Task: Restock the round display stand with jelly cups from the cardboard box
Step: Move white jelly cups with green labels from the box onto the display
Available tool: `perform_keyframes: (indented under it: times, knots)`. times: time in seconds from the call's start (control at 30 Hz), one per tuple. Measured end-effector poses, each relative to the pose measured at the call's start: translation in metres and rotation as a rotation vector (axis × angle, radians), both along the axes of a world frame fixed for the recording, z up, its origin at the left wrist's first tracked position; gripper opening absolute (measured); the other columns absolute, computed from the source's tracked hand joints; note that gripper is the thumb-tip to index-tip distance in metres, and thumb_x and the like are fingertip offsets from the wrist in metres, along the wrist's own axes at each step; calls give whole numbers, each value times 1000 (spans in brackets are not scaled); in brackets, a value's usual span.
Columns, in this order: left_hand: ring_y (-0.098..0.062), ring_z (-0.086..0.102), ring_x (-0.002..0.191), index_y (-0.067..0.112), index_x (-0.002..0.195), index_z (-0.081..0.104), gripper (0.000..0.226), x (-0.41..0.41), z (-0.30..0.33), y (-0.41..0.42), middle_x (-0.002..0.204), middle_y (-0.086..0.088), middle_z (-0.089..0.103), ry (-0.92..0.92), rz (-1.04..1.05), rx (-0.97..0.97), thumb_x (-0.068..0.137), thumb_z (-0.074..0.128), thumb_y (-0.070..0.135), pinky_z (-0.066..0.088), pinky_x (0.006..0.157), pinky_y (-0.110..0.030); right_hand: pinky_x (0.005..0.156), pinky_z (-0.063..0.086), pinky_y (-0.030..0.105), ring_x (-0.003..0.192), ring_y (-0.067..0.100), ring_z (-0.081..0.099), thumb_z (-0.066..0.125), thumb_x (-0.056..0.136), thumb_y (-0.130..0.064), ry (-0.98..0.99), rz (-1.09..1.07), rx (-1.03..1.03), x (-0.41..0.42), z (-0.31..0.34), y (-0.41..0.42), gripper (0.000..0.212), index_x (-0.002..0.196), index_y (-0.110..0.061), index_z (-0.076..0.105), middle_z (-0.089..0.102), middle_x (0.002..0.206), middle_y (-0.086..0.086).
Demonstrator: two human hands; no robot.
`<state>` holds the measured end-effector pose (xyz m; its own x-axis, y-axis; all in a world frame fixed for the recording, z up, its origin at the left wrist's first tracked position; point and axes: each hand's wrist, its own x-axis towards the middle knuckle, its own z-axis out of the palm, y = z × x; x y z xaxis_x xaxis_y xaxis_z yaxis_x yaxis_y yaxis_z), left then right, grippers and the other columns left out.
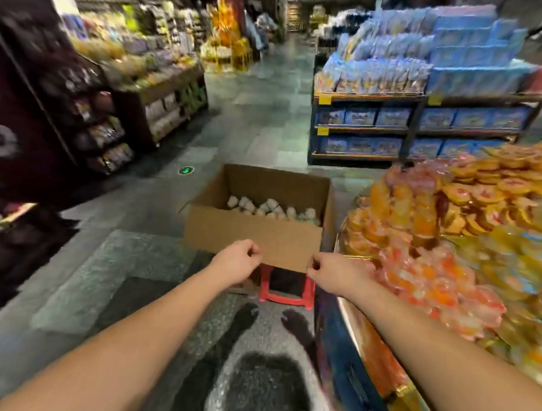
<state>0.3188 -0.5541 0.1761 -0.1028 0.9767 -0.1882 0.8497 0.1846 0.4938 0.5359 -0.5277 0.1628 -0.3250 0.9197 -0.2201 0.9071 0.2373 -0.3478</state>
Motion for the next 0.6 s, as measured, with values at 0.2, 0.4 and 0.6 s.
perform_keyframes:
  times: [0.2,0.4,0.6]
  knots:
    - [-25,57,113,15,119,61,28,-47,-19,93,126,-7,60,16,63,-43,98,52,30,45,95,-33,73,38,29,105,30,61,44,98,-34,11,83,-97,-57,-28,109,31,109,-12,63,66,113,14]
    - [-21,62,92,14,114,60,24,-73,-38,196,110,-6,66,-30,102,-98,98,53,30,46,73,-29,75,50,18,86,10,60,53,96,-33,79,81,-207,-79,-46,215,25,110,-17,64,65,102,-3]
    - [-14,52,78,18,99,54,18,-103,-59,268,91,2,57,-9,127,-173,101,49,35,35,60,-27,85,49,36,109,26,60,46,99,-24,127,-21,-290,-88,-64,299,23,117,-17,59,61,113,7]
